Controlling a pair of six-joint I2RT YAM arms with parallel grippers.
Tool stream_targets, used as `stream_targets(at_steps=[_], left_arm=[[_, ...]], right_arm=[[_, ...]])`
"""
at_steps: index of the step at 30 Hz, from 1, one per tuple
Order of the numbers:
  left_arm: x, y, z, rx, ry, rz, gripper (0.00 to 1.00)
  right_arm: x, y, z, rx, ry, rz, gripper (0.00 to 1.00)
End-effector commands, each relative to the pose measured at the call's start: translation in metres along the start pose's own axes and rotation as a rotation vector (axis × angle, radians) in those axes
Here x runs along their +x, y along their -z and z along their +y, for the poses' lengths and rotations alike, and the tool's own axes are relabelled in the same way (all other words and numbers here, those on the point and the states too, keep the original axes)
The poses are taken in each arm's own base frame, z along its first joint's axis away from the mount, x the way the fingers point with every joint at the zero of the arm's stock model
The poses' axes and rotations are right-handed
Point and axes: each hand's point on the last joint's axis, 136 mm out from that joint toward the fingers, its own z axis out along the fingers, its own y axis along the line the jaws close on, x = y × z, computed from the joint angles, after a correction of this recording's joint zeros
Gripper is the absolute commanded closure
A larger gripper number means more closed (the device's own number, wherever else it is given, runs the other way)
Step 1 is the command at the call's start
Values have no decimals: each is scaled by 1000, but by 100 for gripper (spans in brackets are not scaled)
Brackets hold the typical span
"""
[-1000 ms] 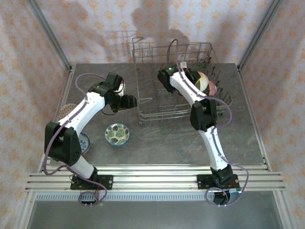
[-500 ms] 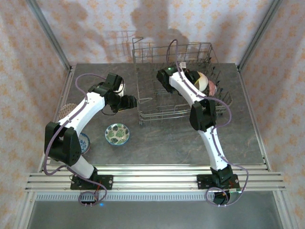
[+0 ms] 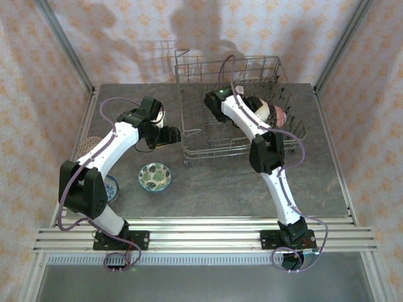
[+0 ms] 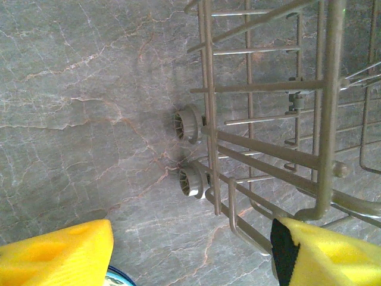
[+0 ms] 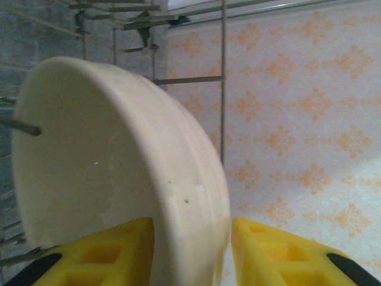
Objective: Load the bowls into the dish rack
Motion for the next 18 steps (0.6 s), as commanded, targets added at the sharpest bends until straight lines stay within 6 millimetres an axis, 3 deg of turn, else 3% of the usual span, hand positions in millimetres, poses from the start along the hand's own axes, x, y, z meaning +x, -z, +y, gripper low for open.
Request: stream_targets(at_steps=[1, 5, 10, 18], left_arm=[[1, 2, -3, 15, -2, -5, 28], [1, 2, -3, 14, -2, -3, 28], [1, 3, -3, 9, -2, -1, 28], [3, 2, -1, -2, -2, 10, 28]], right_arm=[[0, 1, 13, -84, -6, 21, 62], [0, -1, 24, -111, 5, 28, 62], [4, -8, 34, -161, -3, 62, 54], [6, -14, 32, -209, -38, 68, 51]])
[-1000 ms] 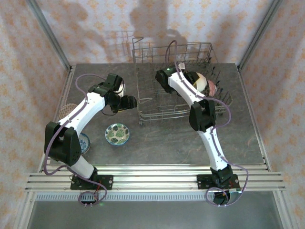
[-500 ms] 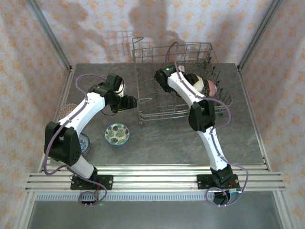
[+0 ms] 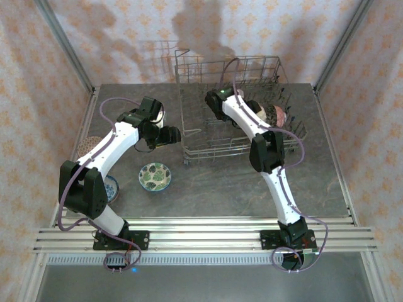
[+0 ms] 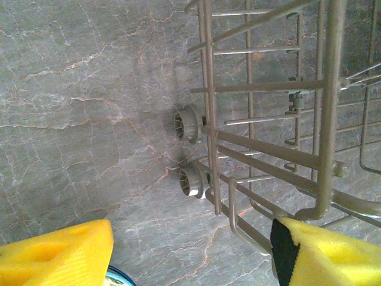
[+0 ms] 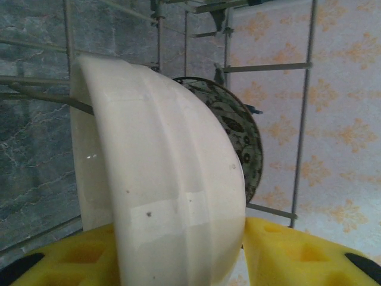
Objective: Load the bowls into the dish rack
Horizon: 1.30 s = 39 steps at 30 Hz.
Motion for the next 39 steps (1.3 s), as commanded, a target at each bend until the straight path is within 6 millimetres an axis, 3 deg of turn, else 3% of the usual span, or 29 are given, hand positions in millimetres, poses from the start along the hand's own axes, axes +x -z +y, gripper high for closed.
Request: stream_targets(at_steps=[1, 11, 17, 23, 27, 30, 35, 39], left_arm=[[2, 3, -1, -4, -2, 10, 28], [-5, 18, -2, -33, -9, -23, 27], [-9, 41, 6, -74, -14, -71, 26], [-6, 70, 27, -143, 8, -120, 25], [11, 90, 59, -261, 65, -146, 23], [36, 94, 84, -335, 134, -118, 23], [86, 90, 111, -379, 223, -87, 23], [114, 83, 123, -367, 311, -100, 23]], right_arm=[[5, -2, -10, -34, -9, 14, 49], [9, 10, -21, -165, -69, -13, 24], [9, 32, -29, -286, -133, -77, 17], [13, 54, -33, -382, -159, -126, 12], [16, 74, -38, -433, -195, -171, 8], [23, 92, -43, -460, -214, -204, 6], [43, 121, -48, -492, -239, -260, 5], [62, 138, -48, -528, -254, -283, 5]])
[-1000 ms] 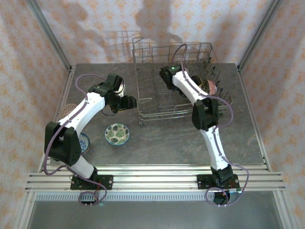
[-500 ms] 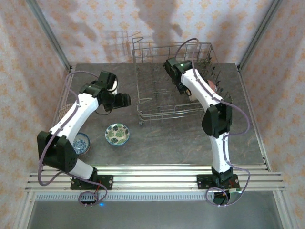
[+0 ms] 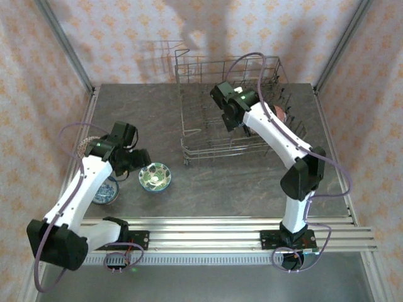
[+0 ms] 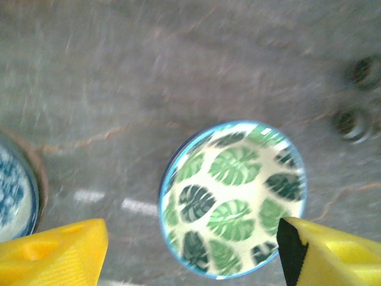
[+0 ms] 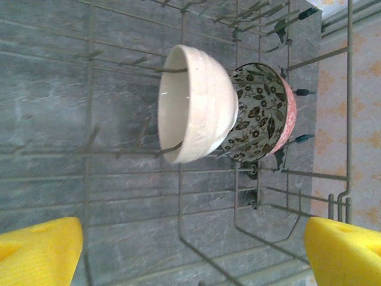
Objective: Load the bowls into the dish rack
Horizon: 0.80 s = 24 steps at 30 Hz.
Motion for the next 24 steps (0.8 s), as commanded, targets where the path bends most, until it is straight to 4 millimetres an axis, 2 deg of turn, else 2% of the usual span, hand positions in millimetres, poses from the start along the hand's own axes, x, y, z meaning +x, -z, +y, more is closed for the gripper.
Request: stream_targets(at_steps=[1, 4, 7, 16, 24], left_arm=[[17, -3, 19, -37, 93, -5, 23], [29, -16, 23, -32, 114, 14, 25], [35, -28, 19, -4, 117, 48, 27], [36, -41, 12, 9, 79, 82, 34], [39, -54, 7, 6, 46, 137, 42]], right_arm=[[9, 21, -3, -25, -64, -37, 5], [20, 28, 3, -48, -79, -35, 5], [29, 33, 9, -54, -91, -36, 5], [45, 31, 16, -64, -122, -15, 6], [50, 27, 20, -63, -123, -2, 6]])
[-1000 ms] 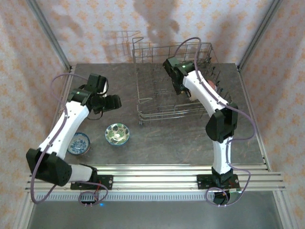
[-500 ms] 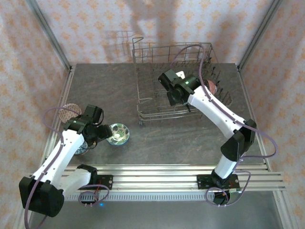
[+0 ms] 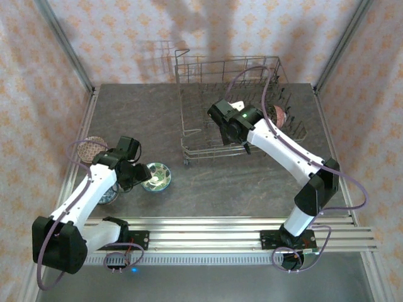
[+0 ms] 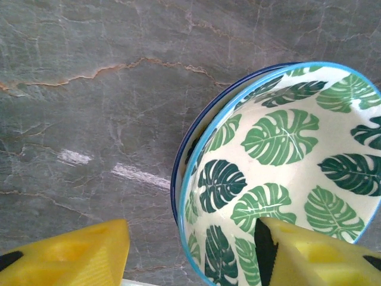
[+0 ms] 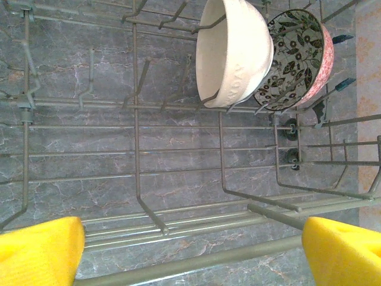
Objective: Load the bowls into the dish rack
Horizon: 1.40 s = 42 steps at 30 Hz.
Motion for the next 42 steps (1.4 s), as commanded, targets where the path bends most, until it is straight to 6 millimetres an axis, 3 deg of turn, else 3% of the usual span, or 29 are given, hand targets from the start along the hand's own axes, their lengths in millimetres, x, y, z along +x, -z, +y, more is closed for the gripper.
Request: stream_targets(at_steps=[1, 12, 20, 25, 33, 42], left_arm=[[0, -6, -2, 3, -28, 11, 44], [4, -16, -8, 7, -51, 40, 60], [5, -21, -9, -1, -59, 55, 63], [6, -24, -9, -1, -59, 64, 70], [6, -21, -12, 16, -62, 57, 86], [5, -14, -17, 52, -66, 38, 94]], right_arm=[[6, 4, -4, 10, -11, 2, 6], [12, -4, -1, 13, -2, 14, 6], [13, -5, -1, 15, 0, 14, 7], [14, -6, -1, 15, 0, 14, 7], [13, -5, -1, 12, -3, 11, 6], [13, -2, -1, -1, -8, 9, 7]])
